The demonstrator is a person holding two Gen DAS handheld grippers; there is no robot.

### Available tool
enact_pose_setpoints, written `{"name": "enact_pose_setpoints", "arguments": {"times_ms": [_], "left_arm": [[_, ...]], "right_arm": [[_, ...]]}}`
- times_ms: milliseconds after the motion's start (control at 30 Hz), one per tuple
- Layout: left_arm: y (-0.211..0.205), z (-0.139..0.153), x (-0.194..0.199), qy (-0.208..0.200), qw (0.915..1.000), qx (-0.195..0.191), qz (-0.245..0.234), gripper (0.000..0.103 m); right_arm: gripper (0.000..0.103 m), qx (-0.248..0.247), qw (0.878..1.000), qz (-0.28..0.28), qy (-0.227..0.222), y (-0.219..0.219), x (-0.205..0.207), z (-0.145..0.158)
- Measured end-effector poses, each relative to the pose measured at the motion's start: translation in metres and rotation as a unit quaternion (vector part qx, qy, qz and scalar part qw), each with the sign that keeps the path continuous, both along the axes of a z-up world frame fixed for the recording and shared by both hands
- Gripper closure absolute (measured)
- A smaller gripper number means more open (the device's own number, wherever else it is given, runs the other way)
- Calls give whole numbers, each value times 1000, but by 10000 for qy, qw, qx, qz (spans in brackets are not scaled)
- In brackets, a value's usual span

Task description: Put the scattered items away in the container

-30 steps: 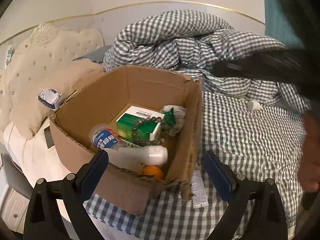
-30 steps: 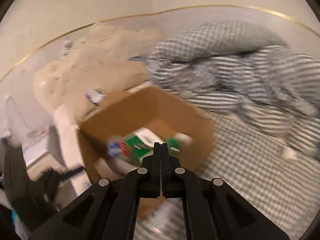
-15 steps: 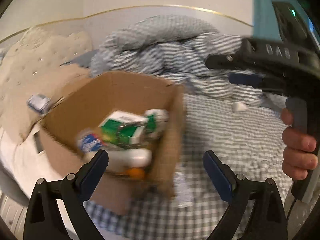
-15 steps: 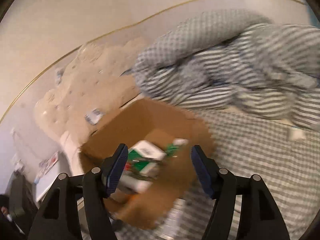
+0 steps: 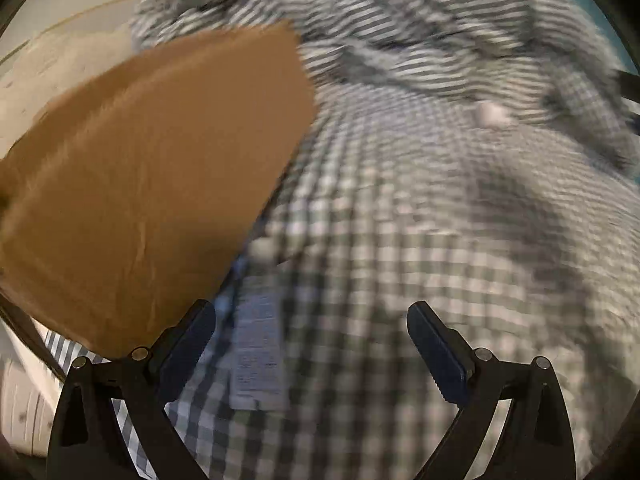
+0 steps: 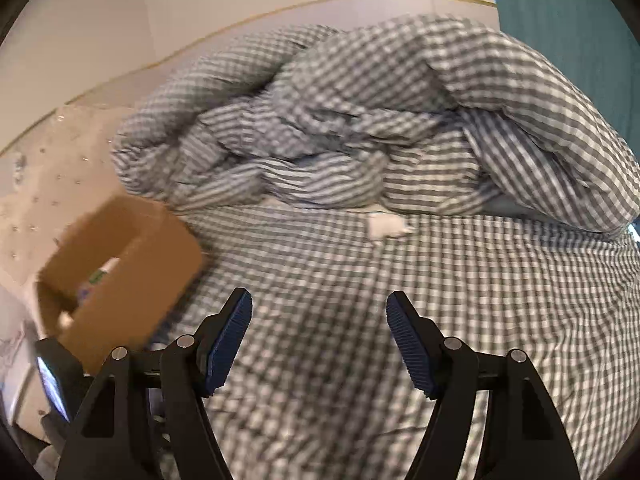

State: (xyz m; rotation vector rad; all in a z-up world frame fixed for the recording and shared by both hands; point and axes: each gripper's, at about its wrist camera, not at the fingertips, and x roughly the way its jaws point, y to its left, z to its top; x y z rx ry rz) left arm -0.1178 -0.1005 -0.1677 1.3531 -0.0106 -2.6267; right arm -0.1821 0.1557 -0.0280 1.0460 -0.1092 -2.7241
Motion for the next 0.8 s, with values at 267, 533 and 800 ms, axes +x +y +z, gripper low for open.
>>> {"name": "enact_pose_setpoints", "arguments": {"times_ms": [267,533,800], "left_arm": [[-15,-27,-21,-144,9985,114,518,4],[-2,-19,-4,149,9994,22,315,68],[-2,-17,-6,209,9994,280,47,75]], "right_arm": [[33,262,9994,-139,-185,16,-57,-35],[33,373,9982,-308,-355,13,-128,-61],[33,860,9942,-483,-434,2,-195,-91]]}}
